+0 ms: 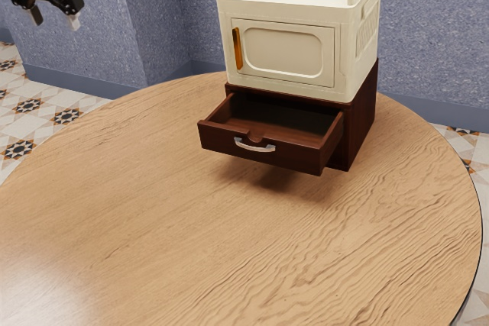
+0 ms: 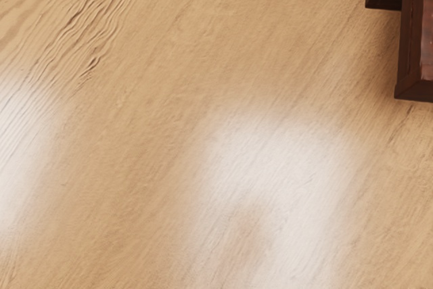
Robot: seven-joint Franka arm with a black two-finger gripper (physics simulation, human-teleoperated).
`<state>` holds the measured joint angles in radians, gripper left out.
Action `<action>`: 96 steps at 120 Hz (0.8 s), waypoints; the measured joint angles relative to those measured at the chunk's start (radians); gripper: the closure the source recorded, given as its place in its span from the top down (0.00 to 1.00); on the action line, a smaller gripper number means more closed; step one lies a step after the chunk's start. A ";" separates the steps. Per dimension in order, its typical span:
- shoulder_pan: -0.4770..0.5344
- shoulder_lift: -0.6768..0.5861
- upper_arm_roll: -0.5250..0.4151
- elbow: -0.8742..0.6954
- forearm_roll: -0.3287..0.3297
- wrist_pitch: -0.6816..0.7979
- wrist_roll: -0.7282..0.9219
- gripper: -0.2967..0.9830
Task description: Push the drawer handle with one arm to close the drawer
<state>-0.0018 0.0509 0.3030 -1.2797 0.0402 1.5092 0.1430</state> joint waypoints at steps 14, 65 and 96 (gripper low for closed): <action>-0.005 -0.002 -0.001 0.002 -0.002 -0.001 0.004 0.75; -0.091 -0.204 -0.012 -0.189 -0.094 -0.008 -0.023 0.76; -0.312 -0.170 -0.024 -0.811 -0.031 0.236 -0.070 0.75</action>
<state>-0.3137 -0.1188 0.2788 -2.0904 0.0097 1.7455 0.0727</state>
